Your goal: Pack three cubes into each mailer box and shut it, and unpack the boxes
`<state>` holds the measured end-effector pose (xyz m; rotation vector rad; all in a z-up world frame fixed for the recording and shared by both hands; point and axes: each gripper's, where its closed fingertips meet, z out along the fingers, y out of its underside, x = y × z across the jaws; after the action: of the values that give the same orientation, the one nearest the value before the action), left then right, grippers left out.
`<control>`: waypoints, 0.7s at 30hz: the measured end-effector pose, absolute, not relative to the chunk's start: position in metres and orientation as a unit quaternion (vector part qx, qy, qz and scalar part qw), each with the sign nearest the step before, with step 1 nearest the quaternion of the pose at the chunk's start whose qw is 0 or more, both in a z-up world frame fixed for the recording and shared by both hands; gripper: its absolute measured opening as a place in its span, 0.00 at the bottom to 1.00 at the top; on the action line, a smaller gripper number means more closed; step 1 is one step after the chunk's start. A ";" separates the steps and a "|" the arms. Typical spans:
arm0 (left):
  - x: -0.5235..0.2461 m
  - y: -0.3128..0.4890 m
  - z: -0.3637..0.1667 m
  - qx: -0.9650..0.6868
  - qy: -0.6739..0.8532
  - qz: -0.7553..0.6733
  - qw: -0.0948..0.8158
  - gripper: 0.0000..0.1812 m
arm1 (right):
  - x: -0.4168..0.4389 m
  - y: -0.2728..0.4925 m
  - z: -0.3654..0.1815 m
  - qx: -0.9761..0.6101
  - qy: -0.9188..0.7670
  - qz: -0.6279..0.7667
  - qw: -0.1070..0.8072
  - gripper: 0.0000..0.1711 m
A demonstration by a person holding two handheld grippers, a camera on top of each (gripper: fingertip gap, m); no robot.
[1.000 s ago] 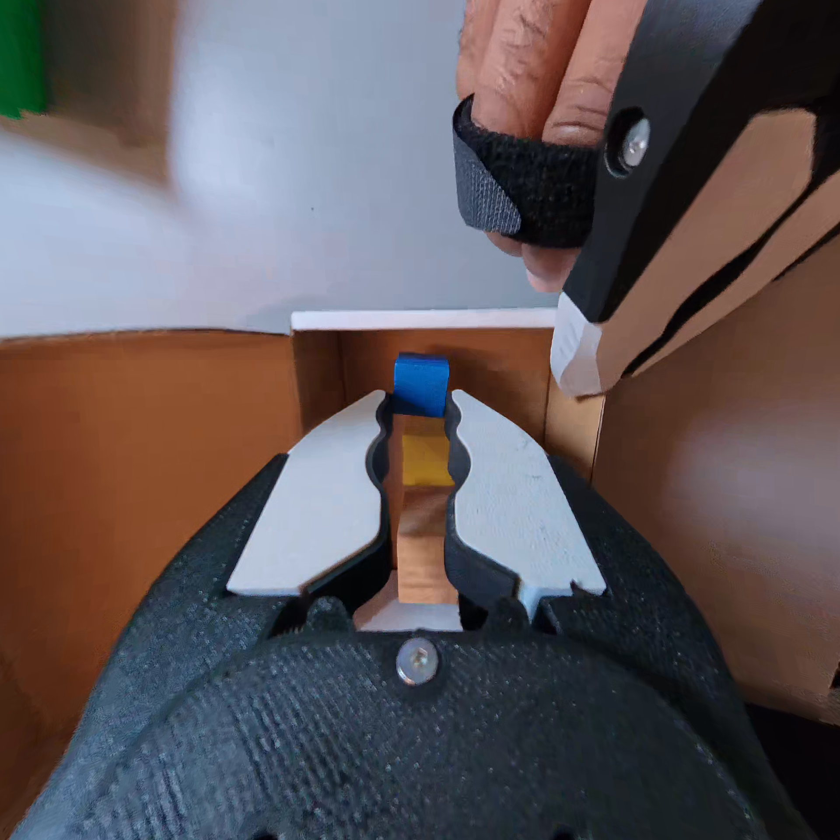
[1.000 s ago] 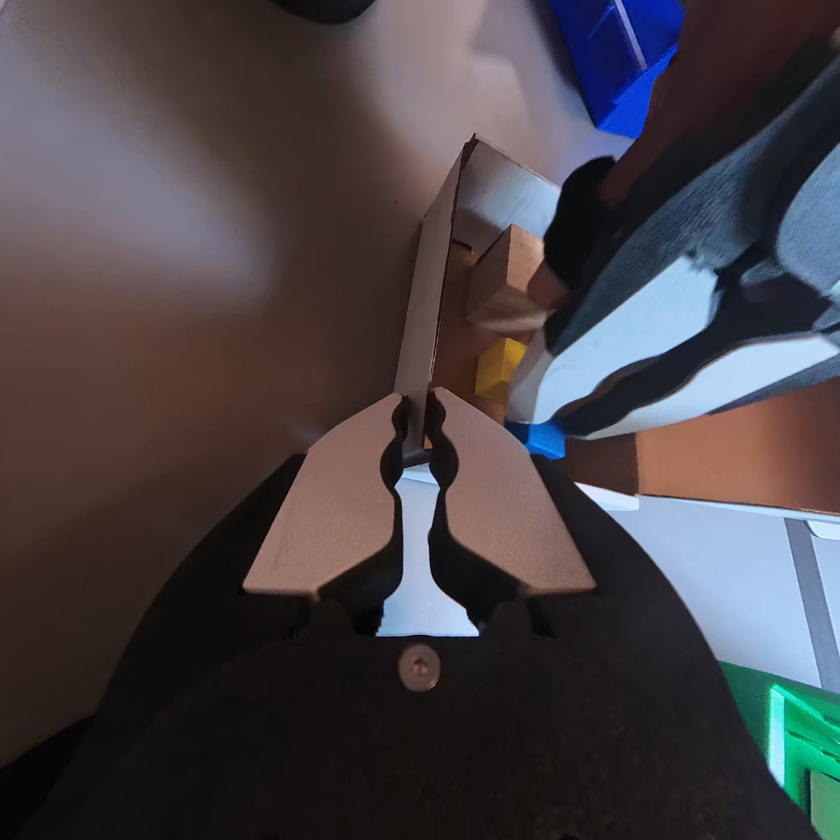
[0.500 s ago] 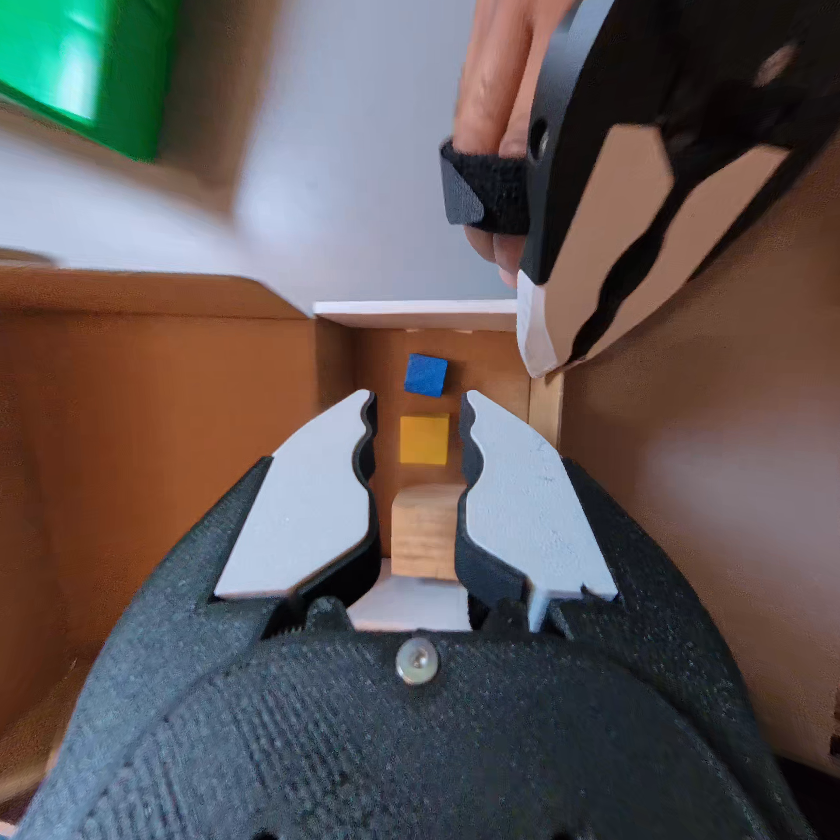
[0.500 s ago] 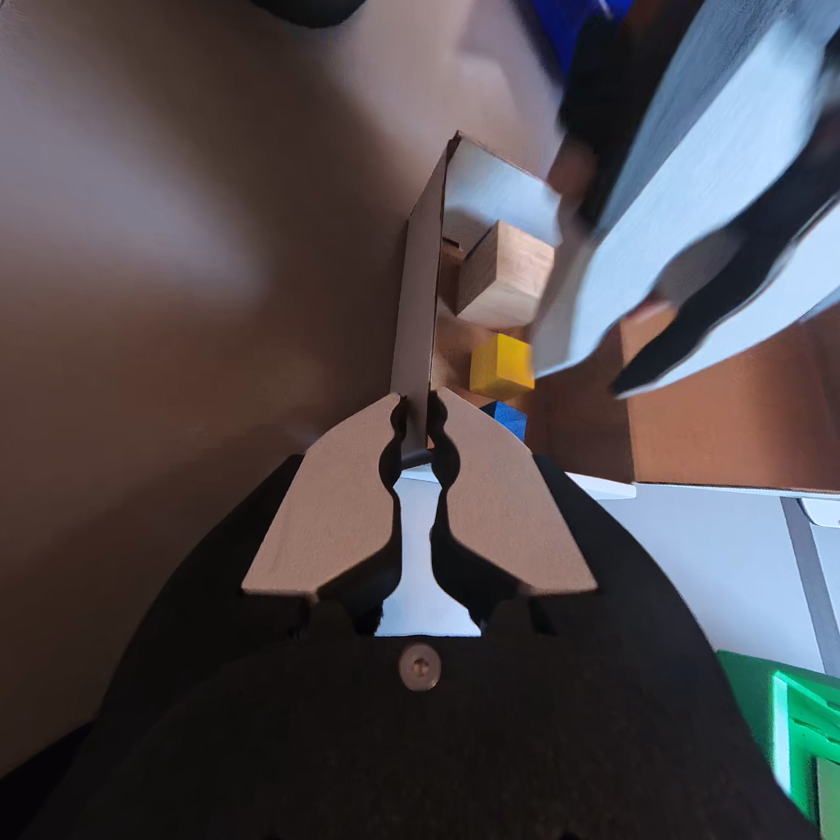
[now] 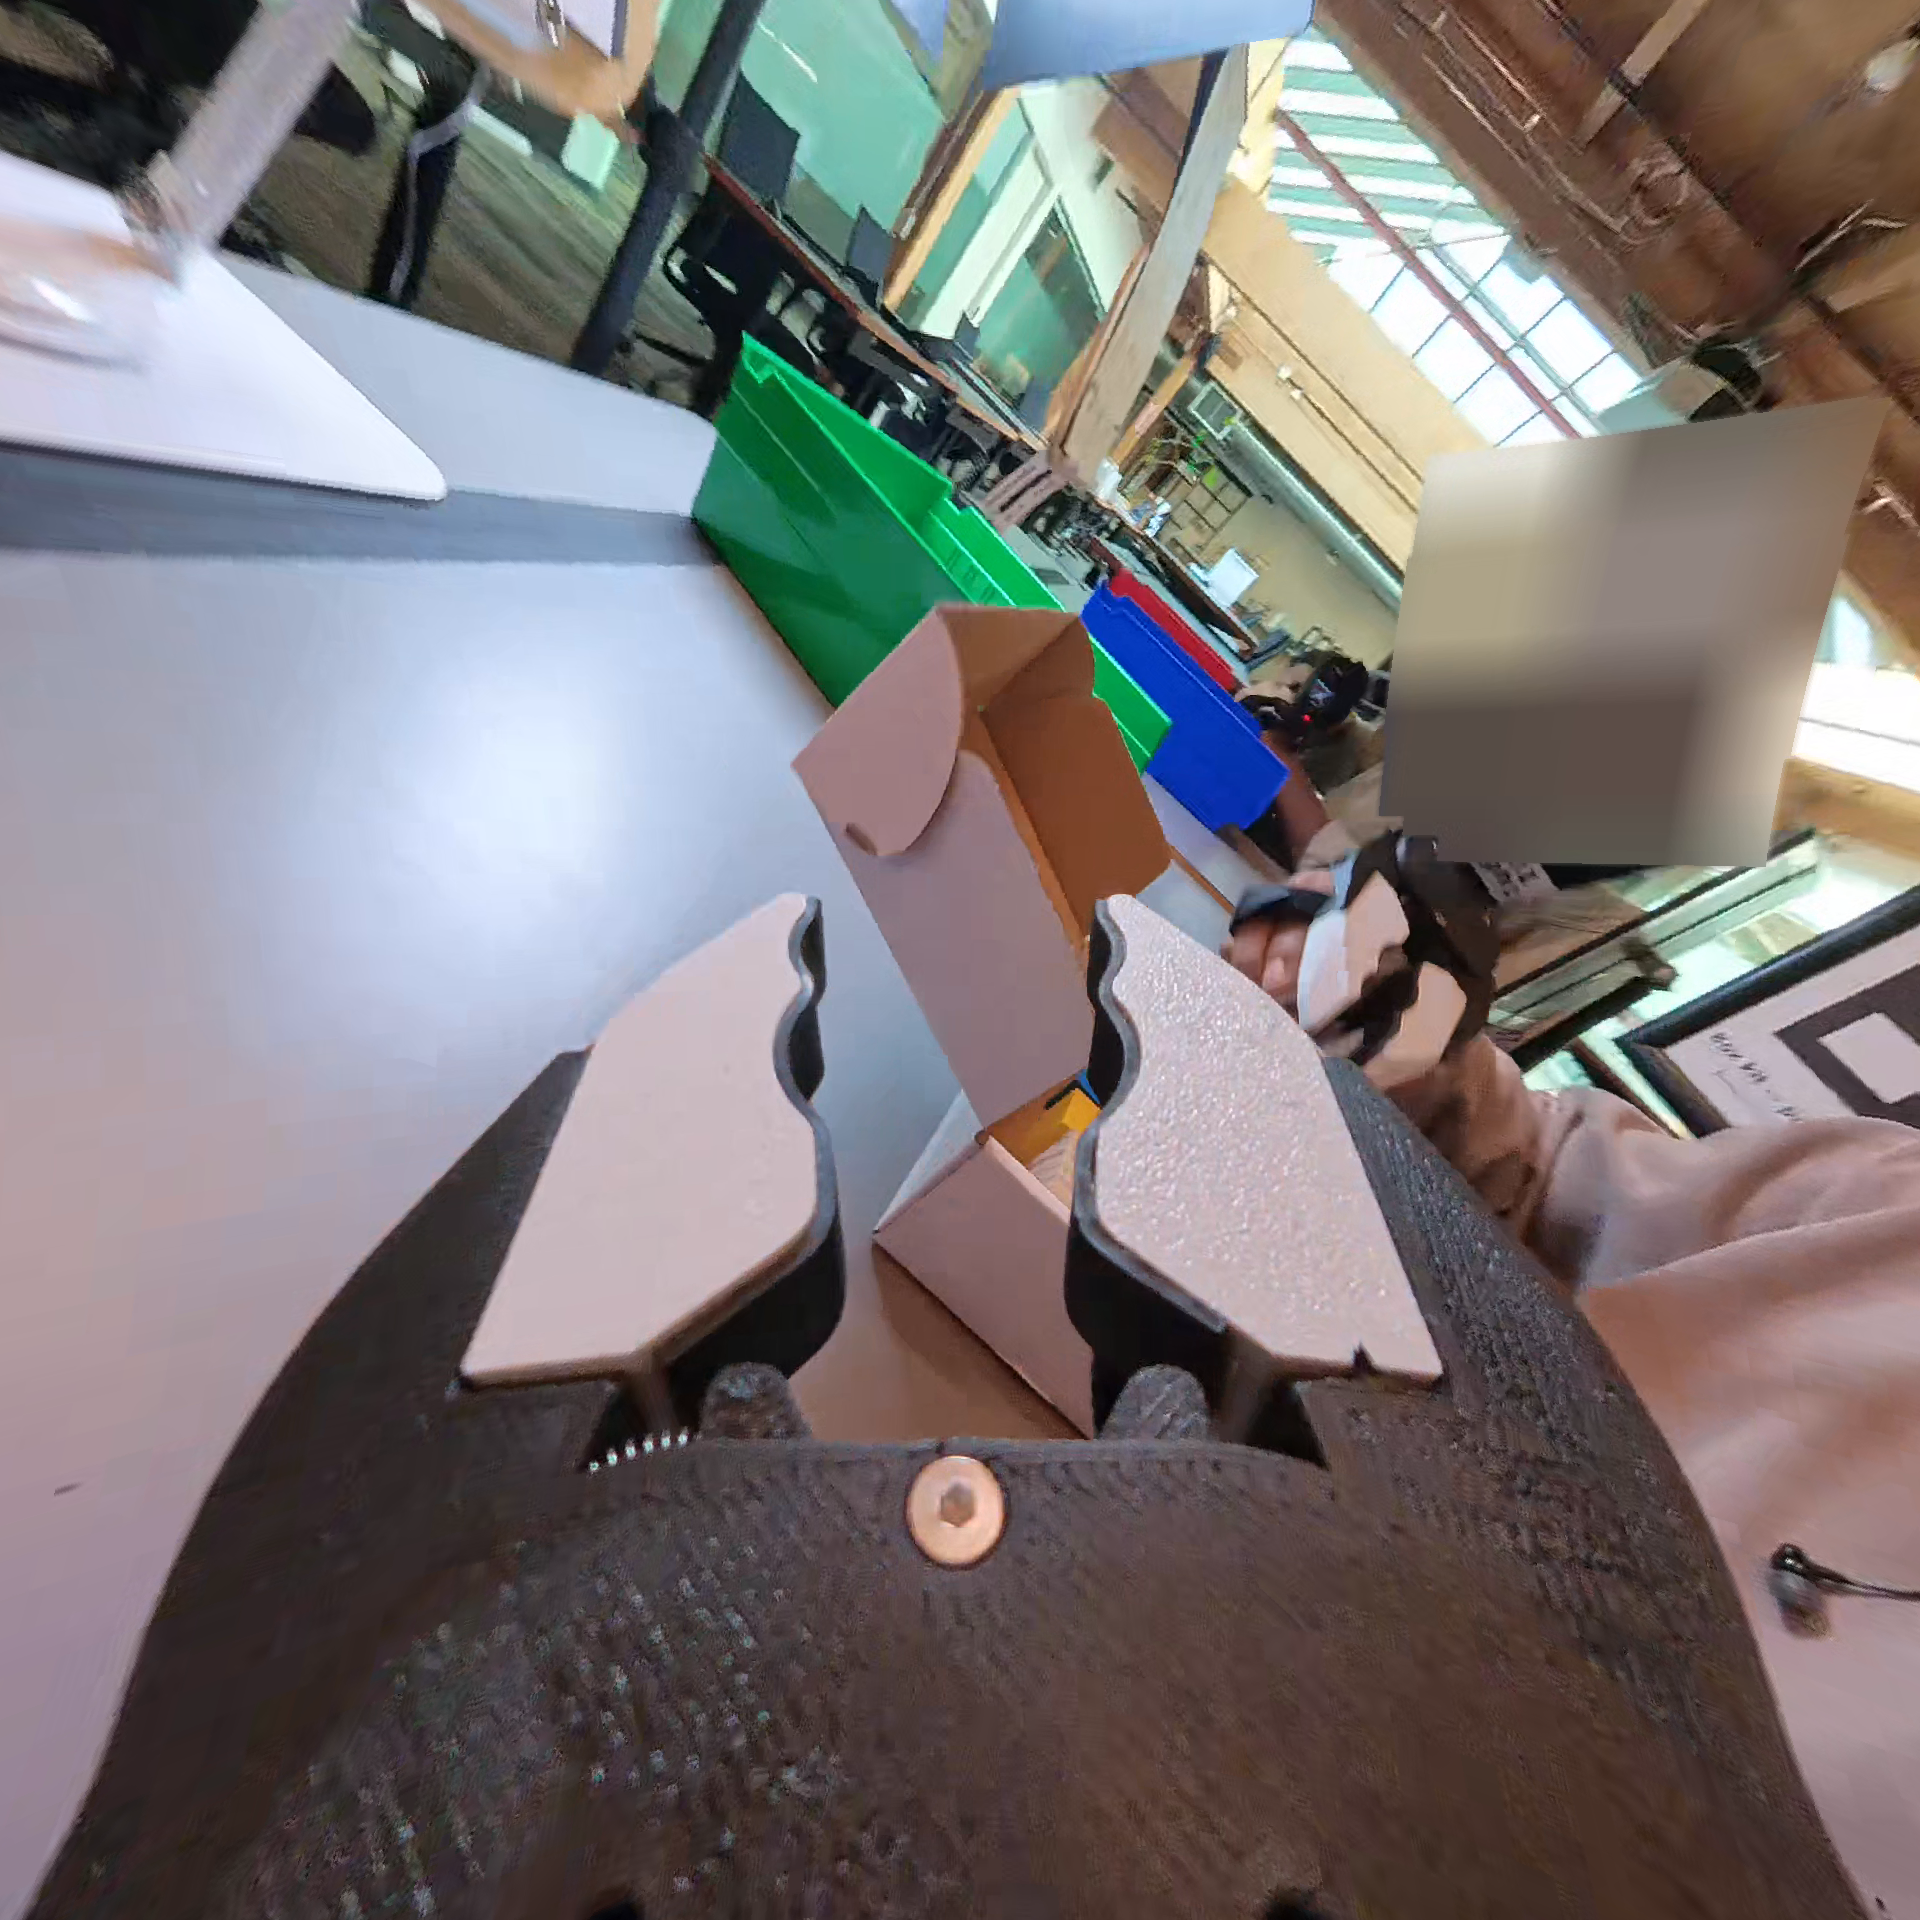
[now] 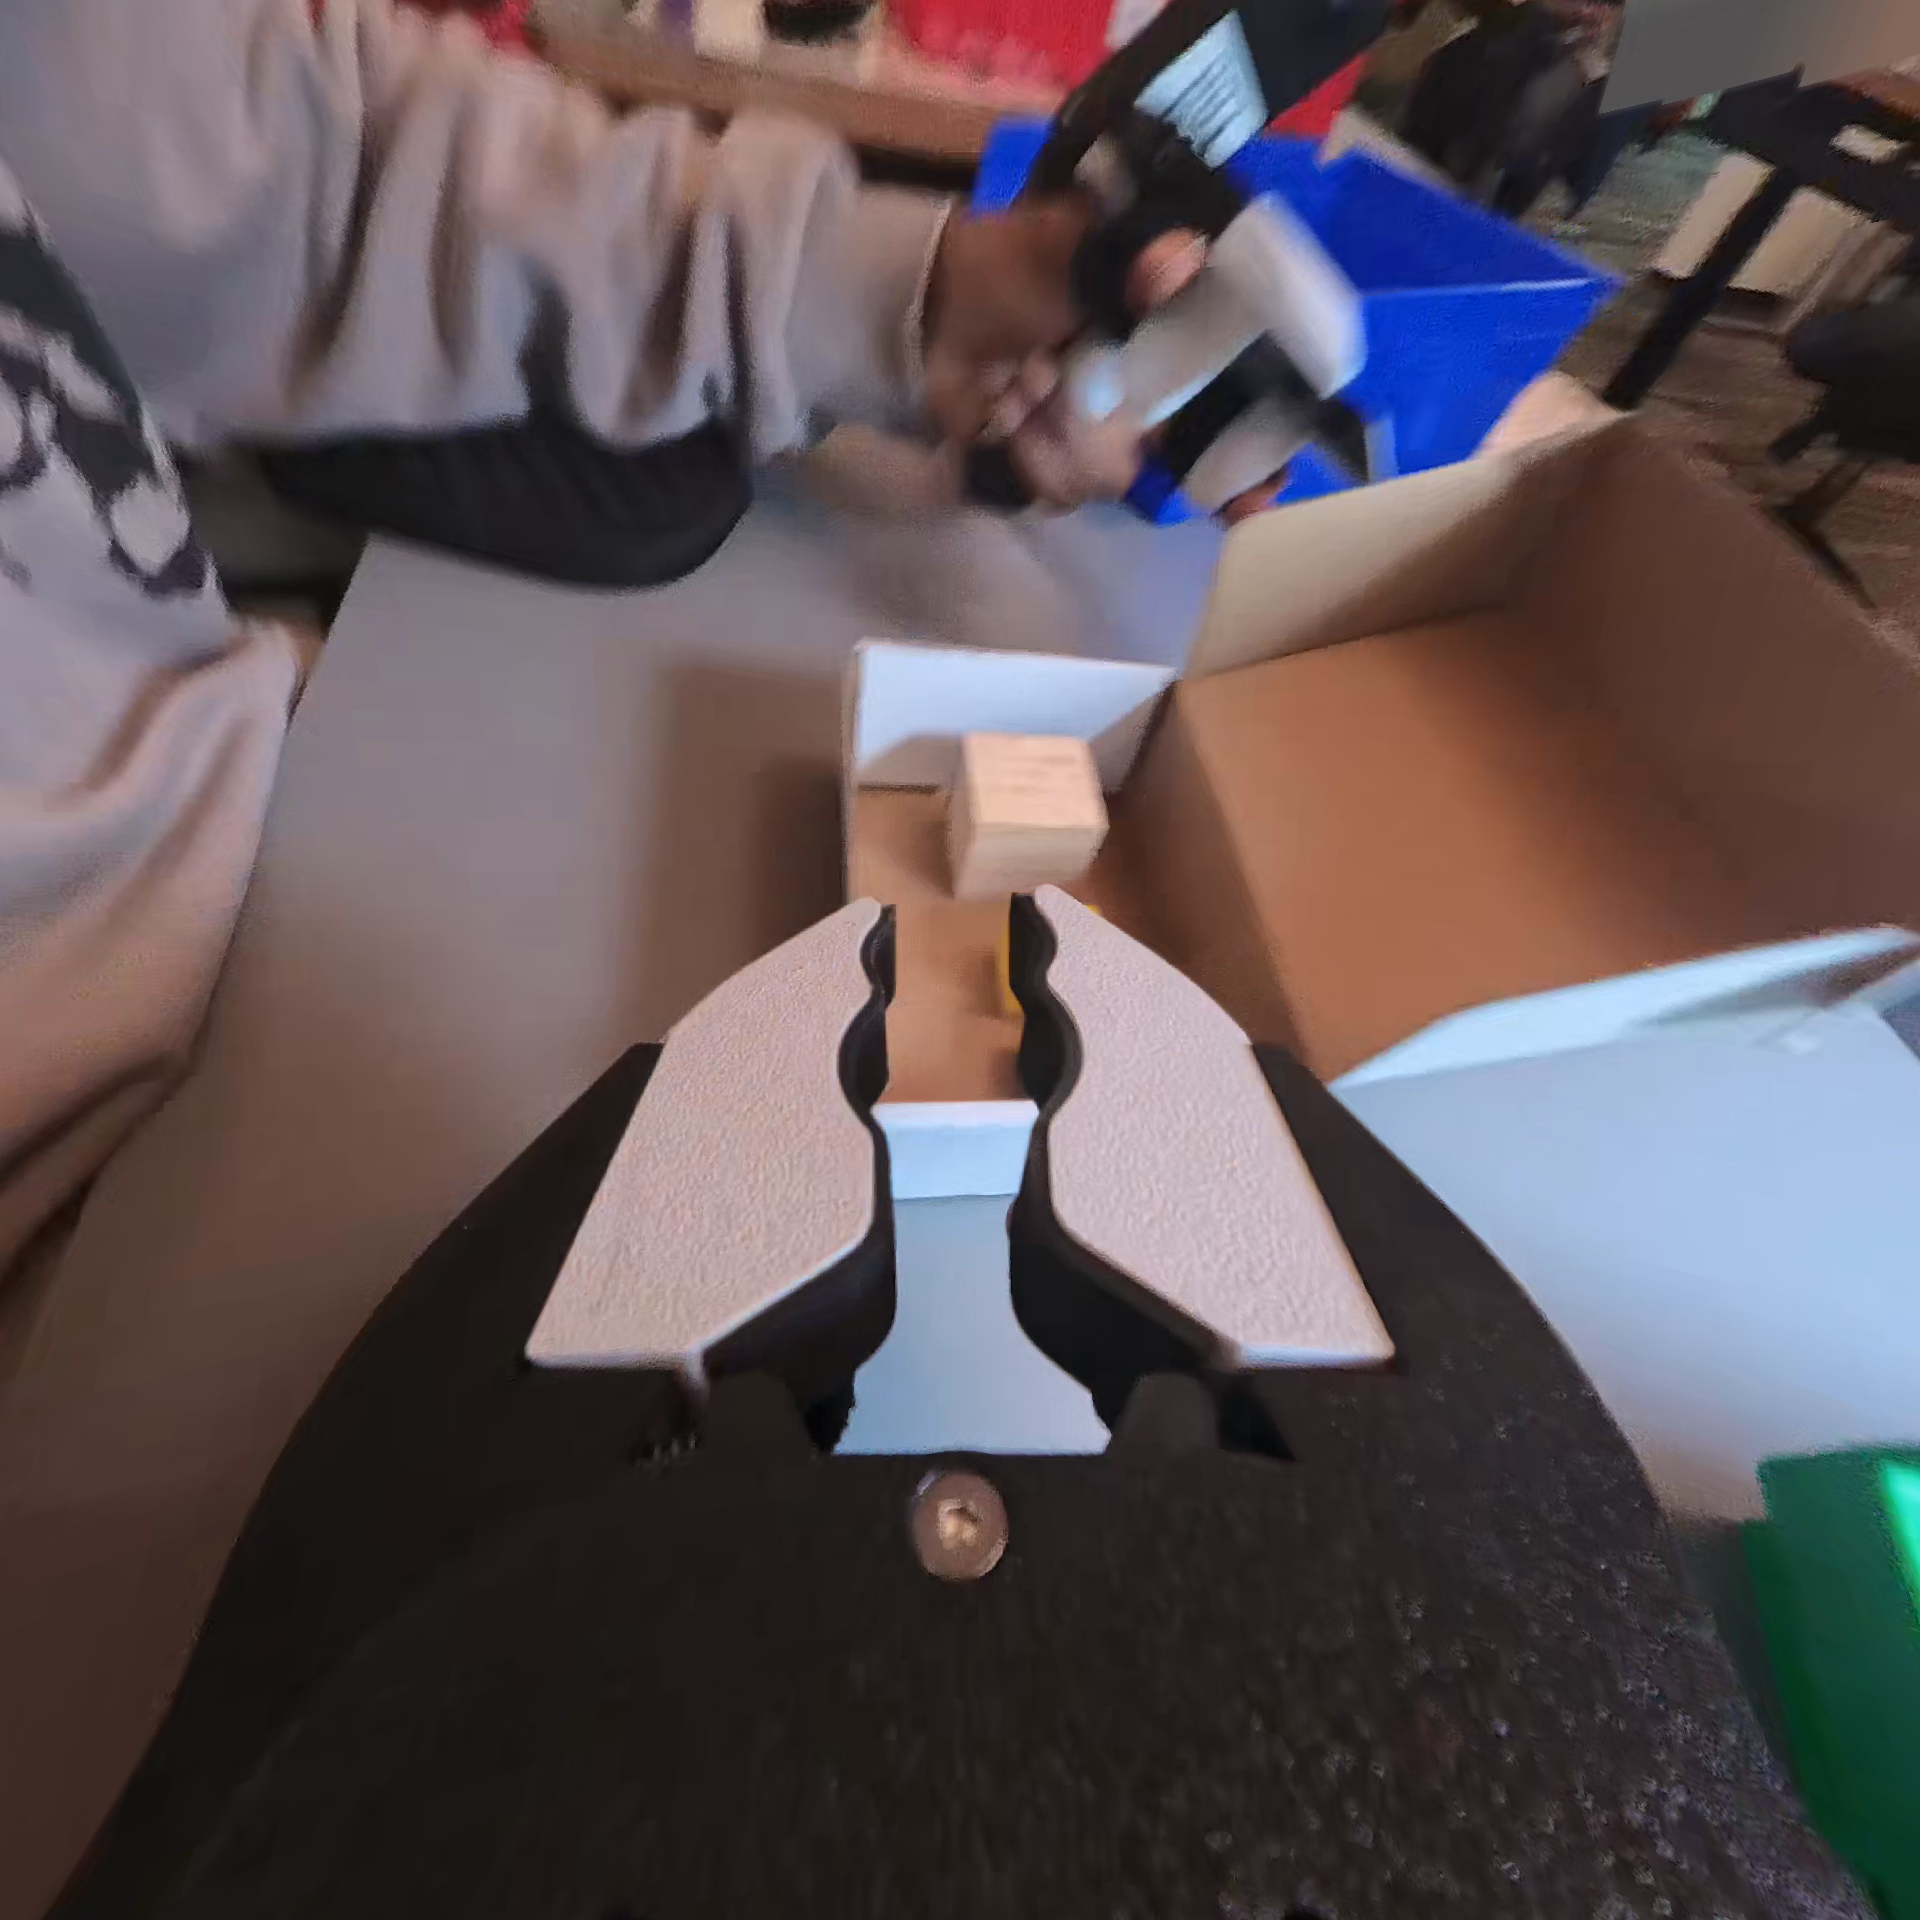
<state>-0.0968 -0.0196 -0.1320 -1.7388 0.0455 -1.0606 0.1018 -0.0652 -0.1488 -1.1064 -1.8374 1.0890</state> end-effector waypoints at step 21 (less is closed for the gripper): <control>-0.037 -0.028 -0.143 -0.690 0.153 -0.525 0.474 0.28 | 0.067 0.036 -0.150 -0.595 -0.376 0.702 0.110 0.21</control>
<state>-0.0368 -0.0280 -0.1429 -1.6883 0.3752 -1.2833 0.0665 0.0360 -0.1503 -1.7485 -1.1045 2.0629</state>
